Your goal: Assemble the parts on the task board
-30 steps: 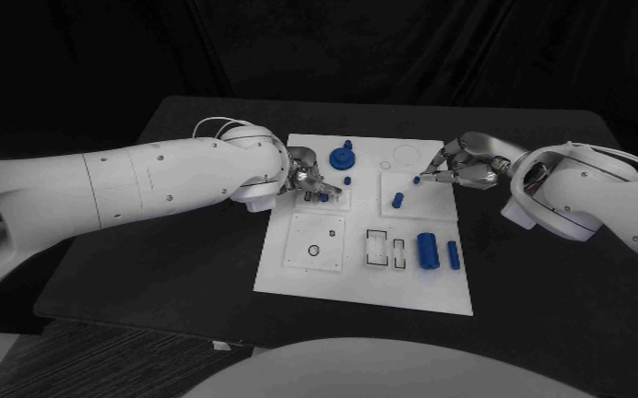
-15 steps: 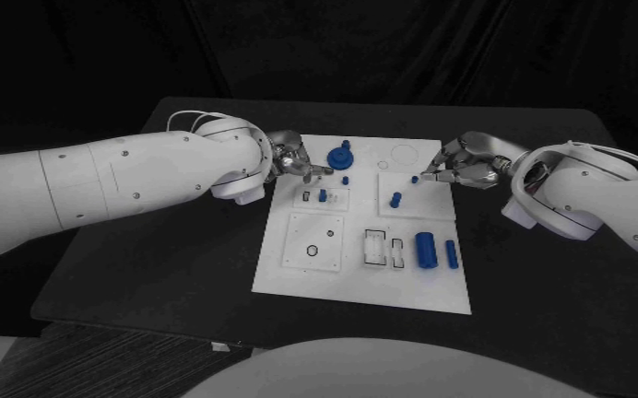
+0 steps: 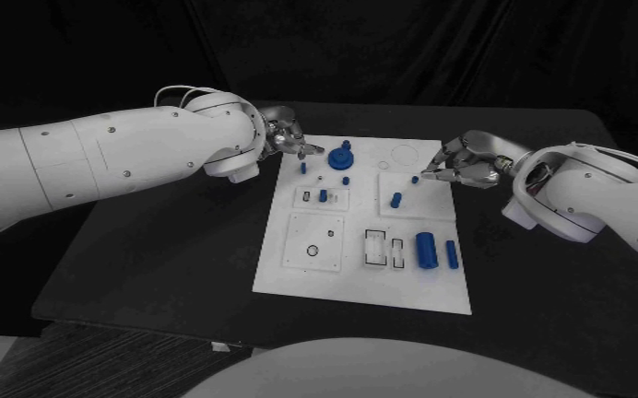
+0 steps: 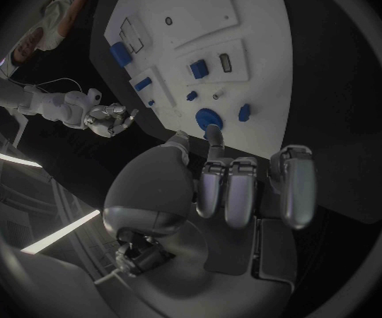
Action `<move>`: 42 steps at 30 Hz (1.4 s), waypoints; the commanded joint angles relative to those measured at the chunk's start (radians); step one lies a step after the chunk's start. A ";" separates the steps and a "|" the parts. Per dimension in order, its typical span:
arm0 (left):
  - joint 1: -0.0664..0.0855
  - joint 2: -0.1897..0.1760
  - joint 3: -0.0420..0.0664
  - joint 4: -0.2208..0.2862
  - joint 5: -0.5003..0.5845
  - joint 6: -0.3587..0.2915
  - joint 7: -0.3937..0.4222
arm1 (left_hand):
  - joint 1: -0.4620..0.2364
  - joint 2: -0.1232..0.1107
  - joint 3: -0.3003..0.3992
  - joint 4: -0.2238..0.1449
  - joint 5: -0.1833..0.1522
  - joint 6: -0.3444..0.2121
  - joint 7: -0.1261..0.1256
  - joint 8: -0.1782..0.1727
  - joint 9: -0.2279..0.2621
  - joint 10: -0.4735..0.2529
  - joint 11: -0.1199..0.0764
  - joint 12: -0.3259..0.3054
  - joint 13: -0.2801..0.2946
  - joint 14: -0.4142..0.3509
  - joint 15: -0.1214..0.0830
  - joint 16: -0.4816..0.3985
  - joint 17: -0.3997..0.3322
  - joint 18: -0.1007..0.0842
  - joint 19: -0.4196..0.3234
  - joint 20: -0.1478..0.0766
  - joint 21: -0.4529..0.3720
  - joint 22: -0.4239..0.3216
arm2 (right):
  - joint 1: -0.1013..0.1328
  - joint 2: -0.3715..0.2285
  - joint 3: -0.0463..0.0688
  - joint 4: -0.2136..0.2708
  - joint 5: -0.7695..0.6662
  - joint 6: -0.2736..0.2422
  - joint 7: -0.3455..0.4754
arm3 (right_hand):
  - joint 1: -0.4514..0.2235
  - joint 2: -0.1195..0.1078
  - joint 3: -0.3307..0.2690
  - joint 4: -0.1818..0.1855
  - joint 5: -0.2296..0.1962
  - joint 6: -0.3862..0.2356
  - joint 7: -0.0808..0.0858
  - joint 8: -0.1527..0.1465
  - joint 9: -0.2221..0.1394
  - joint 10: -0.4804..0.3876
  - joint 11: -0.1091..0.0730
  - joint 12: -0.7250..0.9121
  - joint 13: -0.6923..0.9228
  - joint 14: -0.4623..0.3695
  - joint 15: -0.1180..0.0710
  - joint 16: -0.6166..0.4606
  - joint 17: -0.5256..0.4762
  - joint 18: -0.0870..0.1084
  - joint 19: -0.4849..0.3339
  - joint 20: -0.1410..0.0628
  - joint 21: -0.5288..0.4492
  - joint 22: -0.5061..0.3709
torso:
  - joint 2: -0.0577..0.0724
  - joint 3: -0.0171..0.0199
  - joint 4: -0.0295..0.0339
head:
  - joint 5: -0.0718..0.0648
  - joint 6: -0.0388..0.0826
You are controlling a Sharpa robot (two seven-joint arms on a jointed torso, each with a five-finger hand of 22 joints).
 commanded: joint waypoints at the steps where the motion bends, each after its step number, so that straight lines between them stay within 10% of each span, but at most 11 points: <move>1: 0.003 0.015 0.001 -0.030 -0.039 0.042 0.023 | 0.026 0.005 -0.012 -0.004 0.020 -0.003 -0.001 0.015 0.018 0.108 0.000 0.022 0.270 0.109 -0.005 0.014 0.265 0.034 0.013 -0.001 0.017 0.210 | -0.002 -0.002 0.000 0.004 -0.001 -0.020 0.005 | 0.019 0.009 -0.020 0.006 0.013 0.000 -0.001 0.018 0.012 0.097 0.007 0.009 0.260 0.087 0.007 -0.016 0.220 0.021 -0.003 0.002 -0.012 0.176 | 0.000 0.0017 -0.0001 | -0.002 0.000; 18: -0.018 0.097 0.001 -0.208 -0.066 0.139 0.009 | 0.048 0.001 -0.013 -0.008 0.030 -0.009 0.001 0.007 0.013 0.108 0.001 0.022 0.270 0.109 -0.004 0.014 0.265 0.033 0.016 0.000 0.019 0.211 | -0.002 0.006 0.000 0.000 -0.001 -0.005 -0.004 | 0.019 0.009 -0.021 0.006 0.014 0.001 -0.001 0.019 0.012 0.097 0.007 0.009 0.260 0.087 0.007 -0.017 0.220 0.022 -0.003 0.002 -0.013 0.176 | 0.002 -0.0005 0.0004 | -0.007 0.000; 42: -0.035 0.144 0.001 -0.286 -0.067 0.188 0.054 | 0.087 -0.006 -0.026 -0.005 0.045 -0.023 0.011 -0.036 -0.021 0.108 0.010 0.022 0.270 0.109 0.002 0.014 0.265 0.035 0.008 0.005 0.008 0.208 | -0.002 0.010 0.000 -0.003 -0.001 0.010 -0.015 | 0.022 0.011 -0.020 0.005 0.016 0.002 -0.002 0.019 0.012 0.097 0.008 0.009 0.260 0.087 0.007 -0.017 0.220 0.022 -0.004 0.002 -0.014 0.175 | 0.002 -0.0005 0.0003 | -0.013 0.000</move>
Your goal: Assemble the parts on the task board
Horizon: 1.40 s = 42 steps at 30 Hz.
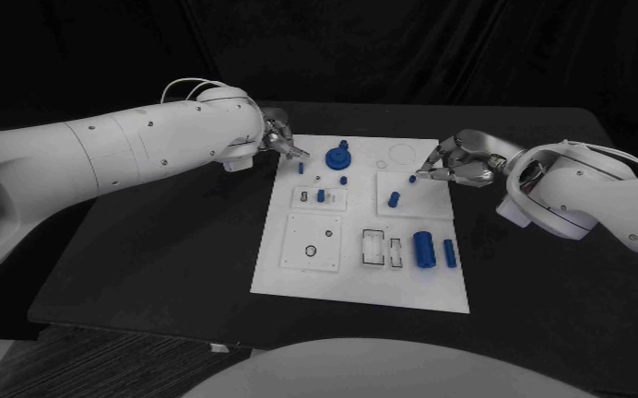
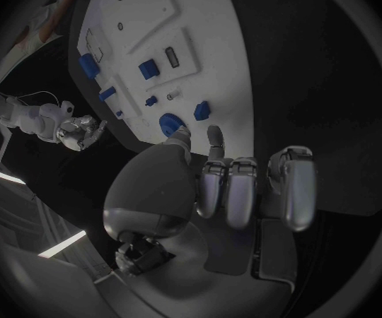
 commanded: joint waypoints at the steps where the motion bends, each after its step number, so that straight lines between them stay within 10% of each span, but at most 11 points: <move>1: -0.004 0.004 0.001 -0.002 -0.003 0.023 0.019 | 0.007 0.004 -0.019 0.005 0.013 -0.009 -0.001 -0.008 -0.014 0.101 0.002 0.022 0.270 0.109 0.003 0.014 0.265 0.036 0.006 0.005 0.002 0.207 | -0.002 0.000 0.000 0.000 -0.001 0.007 -0.013 | 0.022 0.011 -0.020 0.005 0.016 0.002 -0.002 0.019 0.012 0.097 0.008 0.009 0.260 0.087 0.007 -0.017 0.220 0.022 -0.004 0.002 -0.014 0.175 | 0.000 -0.0001 0.0000 | -0.001 0.000; 42: -0.024 0.036 0.001 -0.030 -0.003 0.053 0.005 | 0.003 0.019 -0.028 0.014 0.038 0.033 -0.007 -0.019 -0.034 0.101 -0.001 0.022 0.270 0.109 0.002 0.014 0.265 0.037 0.003 0.007 -0.002 0.206 | -0.002 0.000 0.000 -0.005 -0.001 0.020 -0.020 | 0.028 0.012 -0.020 0.003 0.020 0.001 -0.001 0.019 0.012 0.097 0.008 0.009 0.260 0.086 0.008 -0.019 0.217 0.022 -0.005 0.003 -0.018 0.175 | 0.000 0.0002 -0.0001 | -0.003 0.000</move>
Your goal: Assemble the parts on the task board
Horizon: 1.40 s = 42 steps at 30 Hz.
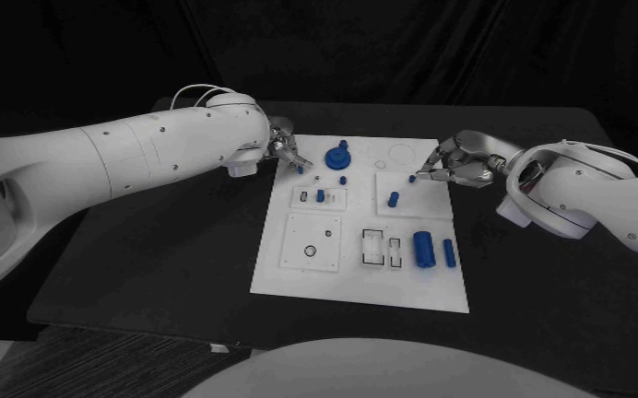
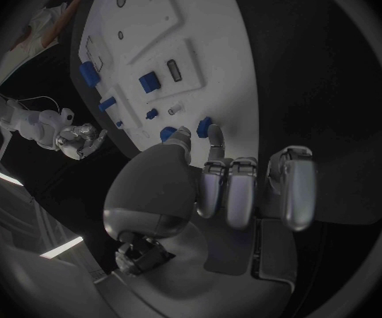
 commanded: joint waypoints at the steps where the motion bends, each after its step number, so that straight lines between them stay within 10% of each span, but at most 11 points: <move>1: -0.003 0.004 0.001 -0.004 0.000 0.007 0.006 | 0.003 0.019 -0.027 0.014 0.015 0.016 0.001 -0.011 -0.012 0.101 -0.001 0.022 0.270 0.109 0.002 0.014 0.265 0.037 0.004 0.007 -0.002 0.206 | -0.002 -0.001 0.001 -0.001 -0.001 0.009 -0.017 | 0.028 0.012 -0.020 0.003 0.020 0.001 -0.001 0.019 0.012 0.097 0.008 0.009 0.260 0.086 0.007 -0.019 0.217 0.022 -0.005 0.003 -0.018 0.175 | 0.000 0.0002 0.0000 | -0.001 0.000; 9: -0.006 0.010 0.001 -0.011 0.000 0.012 0.006 | 0.010 0.024 -0.028 0.013 0.061 0.029 -0.003 -0.021 -0.022 0.101 -0.004 0.022 0.270 0.109 -0.001 0.014 0.265 0.037 0.003 0.005 -0.002 0.206 | -0.002 -0.001 0.001 -0.001 -0.001 0.010 -0.017 | 0.028 0.012 -0.020 0.003 0.020 0.001 -0.001 0.019 0.012 0.097 0.008 0.009 0.260 0.086 0.007 -0.019 0.217 0.022 -0.005 0.003 -0.018 0.175 | 0.000 0.0000 -0.0001 | 0.000 0.000; 14: -0.008 0.012 0.001 -0.013 0.000 0.009 0.010 | 0.039 0.022 -0.016 0.009 0.173 0.035 -0.009 -0.035 -0.030 0.101 -0.009 0.022 0.270 0.109 -0.005 0.014 0.265 0.037 0.004 0.000 -0.001 0.207 | -0.002 -0.001 0.001 0.000 -0.001 0.010 -0.017 | 0.028 0.012 -0.020 0.003 0.020 0.001 -0.001 0.019 0.012 0.097 0.008 0.009 0.260 0.086 0.007 -0.019 0.217 0.022 -0.005 0.003 -0.018 0.175 | 0.000 0.0001 -0.0001 | -0.002 0.000; 33: -0.013 0.015 0.001 -0.019 0.000 0.002 0.022 | 0.103 -0.004 0.052 0.005 0.373 0.047 -0.016 -0.058 -0.039 0.101 -0.017 0.022 0.270 0.109 -0.012 0.014 0.265 0.038 0.001 -0.006 -0.005 0.205 | -0.003 -0.002 0.001 -0.001 -0.001 0.014 -0.020 | 0.029 0.011 -0.021 0.003 0.022 0.001 -0.001 0.019 0.012 0.097 0.009 0.009 0.260 0.086 0.008 -0.020 0.216 0.023 -0.005 0.003 -0.020 0.174 | 0.000 0.0002 -0.0001 | 0.000 0.000; 42: -0.014 0.009 0.001 -0.015 0.000 -0.010 0.021 | 0.145 -0.049 0.181 0.000 0.346 0.058 -0.021 -0.066 -0.038 0.101 -0.021 0.022 0.270 0.109 -0.016 0.014 0.265 0.037 0.004 -0.011 -0.002 0.207 | -0.005 0.000 0.001 -0.003 -0.001 0.019 -0.022 | 0.031 0.012 -0.021 0.003 0.023 0.001 -0.001 0.020 0.012 0.097 0.009 0.009 0.260 0.085 0.008 -0.022 0.215 0.023 -0.007 0.003 -0.023 0.173 | 0.000 -0.0002 -0.0001 | 0.002 0.000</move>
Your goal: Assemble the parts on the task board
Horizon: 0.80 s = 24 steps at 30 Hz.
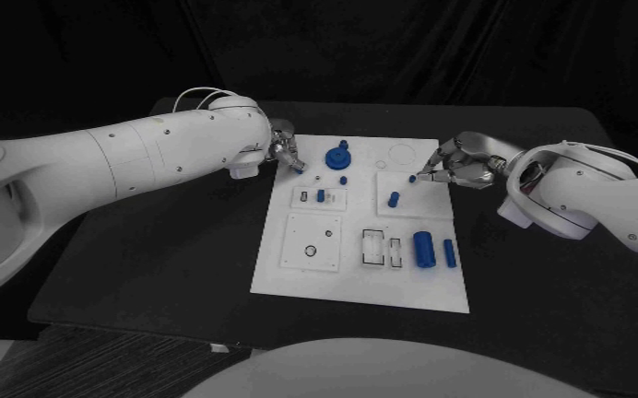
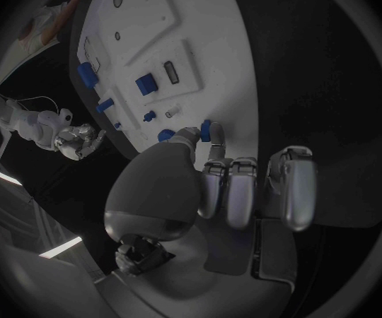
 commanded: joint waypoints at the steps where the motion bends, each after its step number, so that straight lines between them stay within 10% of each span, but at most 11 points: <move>1: -0.002 -0.003 0.001 0.005 0.000 -0.014 0.014 | 0.021 -0.015 0.116 -0.005 0.004 0.020 -0.007 0.004 0.007 0.111 -0.011 0.010 0.267 0.109 -0.016 0.014 0.265 0.036 0.004 -0.011 0.000 0.207 | -0.003 0.000 0.001 -0.001 -0.001 0.011 -0.018 | 0.031 0.012 -0.021 0.003 0.023 0.001 -0.001 0.020 0.012 0.097 0.009 0.009 0.260 0.081 0.004 -0.022 0.215 0.023 -0.006 0.003 -0.018 0.173 | 0.000 -0.0003 0.0002 | 0.001 0.000; 9: -0.002 -0.040 0.001 0.057 0.000 -0.075 -0.004 | 0.000 -0.078 0.281 -0.016 -0.001 0.038 -0.009 0.011 0.025 0.111 -0.015 0.010 0.267 0.109 -0.020 0.014 0.265 0.034 0.013 -0.015 0.010 0.210 | -0.004 0.000 0.001 -0.002 -0.001 0.015 -0.020 | 0.031 0.012 -0.021 0.003 0.024 0.001 0.000 0.020 0.012 0.097 0.009 0.009 0.260 0.081 0.004 -0.023 0.214 0.024 -0.008 0.003 -0.021 0.172 | 0.000 0.0000 0.0005 | 0.000 0.000; 24: 0.036 -0.153 0.001 0.254 0.164 -0.087 -0.068 | -0.030 -0.097 0.332 -0.028 -0.029 0.037 -0.008 0.012 0.035 0.111 -0.014 0.010 0.267 0.109 -0.020 0.014 0.265 0.035 0.009 -0.016 0.004 0.208 | -0.004 -0.002 0.001 -0.004 -0.001 0.015 -0.025 | 0.033 0.013 -0.020 0.002 0.025 0.001 0.000 0.020 0.011 0.097 0.009 0.009 0.260 0.080 0.004 -0.026 0.211 0.025 -0.011 0.004 -0.028 0.170 | -0.003 0.0021 0.0004 | 0.002 0.000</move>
